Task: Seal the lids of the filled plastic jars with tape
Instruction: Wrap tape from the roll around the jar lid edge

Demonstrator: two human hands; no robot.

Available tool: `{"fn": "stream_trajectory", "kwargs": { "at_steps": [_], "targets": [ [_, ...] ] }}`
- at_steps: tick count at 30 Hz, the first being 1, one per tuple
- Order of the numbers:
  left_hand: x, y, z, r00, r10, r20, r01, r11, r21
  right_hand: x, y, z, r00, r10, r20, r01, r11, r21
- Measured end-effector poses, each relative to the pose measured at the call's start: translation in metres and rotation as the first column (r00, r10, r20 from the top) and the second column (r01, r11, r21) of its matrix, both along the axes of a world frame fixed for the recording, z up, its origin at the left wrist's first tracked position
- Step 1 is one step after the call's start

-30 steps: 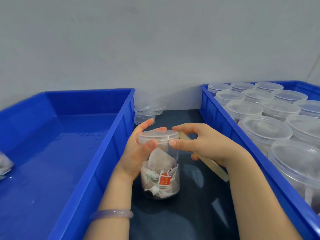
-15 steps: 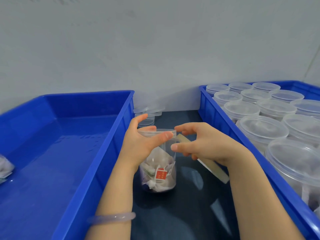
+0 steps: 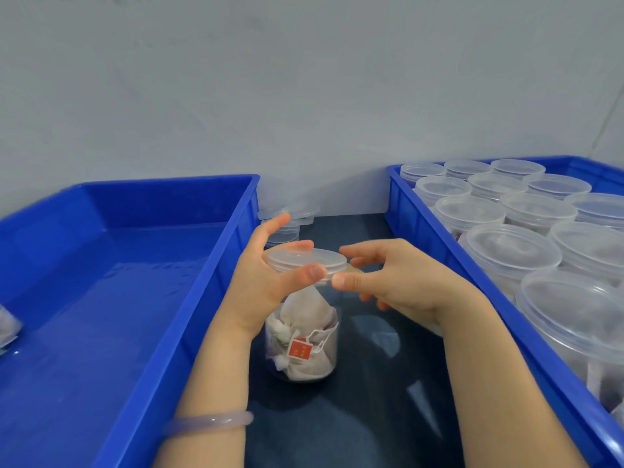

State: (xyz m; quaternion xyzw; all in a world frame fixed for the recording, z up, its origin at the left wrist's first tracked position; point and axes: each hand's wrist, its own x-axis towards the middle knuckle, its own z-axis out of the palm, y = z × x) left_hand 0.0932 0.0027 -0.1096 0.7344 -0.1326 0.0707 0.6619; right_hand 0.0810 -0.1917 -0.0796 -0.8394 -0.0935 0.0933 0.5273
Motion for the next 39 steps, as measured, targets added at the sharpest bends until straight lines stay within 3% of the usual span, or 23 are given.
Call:
{"fn": "stream_trajectory", "kwargs": {
  "at_steps": [4,8,10,14,16,19,21,25,30,34,39],
  "targets": [
    [-0.003,-0.001,-0.002,0.998,-0.047,-0.052,0.047,0.999,-0.013,-0.002,0.004,-0.002,1.000,0.029,0.007,-0.030,0.995,0.098],
    [-0.001,-0.009,0.004,0.986,0.151,-0.064,-0.140,0.978,0.152,0.001,0.008,-0.005,0.995,-0.094,0.036,0.091,0.991,0.096],
    [-0.001,-0.014,0.006,0.986,0.157,-0.050,-0.143,0.968,0.209,0.004,0.010,-0.006,0.990,-0.117,0.074,0.112,0.991,0.069],
    [-0.003,-0.016,0.002,0.989,0.149,-0.020,-0.144,0.976,0.163,0.005,0.008,-0.002,0.993,0.011,0.114,-0.013,1.000,0.016],
    [-0.002,-0.014,-0.001,0.986,0.167,-0.014,-0.164,0.979,0.119,0.004,0.007,-0.002,0.996,0.059,0.064,-0.061,0.998,0.027],
    [-0.001,-0.014,-0.005,0.980,0.197,-0.027,-0.196,0.980,0.037,0.001,0.007,0.001,1.000,0.016,0.011,-0.016,1.000,0.016],
    [0.000,-0.013,-0.007,0.977,0.211,-0.033,-0.211,0.977,0.000,0.000,0.006,0.004,0.994,-0.060,0.089,0.061,0.998,-0.007],
    [0.000,-0.009,-0.009,0.992,0.125,-0.008,-0.125,0.991,-0.056,-0.001,0.002,0.005,0.981,-0.114,0.154,0.121,0.992,-0.037],
    [-0.002,-0.002,-0.011,0.997,-0.065,0.031,0.068,0.994,-0.085,-0.004,0.002,0.000,0.999,-0.003,0.036,0.001,0.999,0.044],
    [-0.003,-0.001,-0.005,0.991,-0.103,-0.079,0.104,0.994,0.011,-0.002,0.005,-0.002,0.997,0.018,0.080,-0.019,1.000,0.004],
    [-0.001,0.001,0.004,0.989,0.129,-0.079,-0.112,0.976,0.187,-0.002,0.014,-0.001,0.990,0.067,0.120,-0.069,0.998,0.010]
  ]
}}
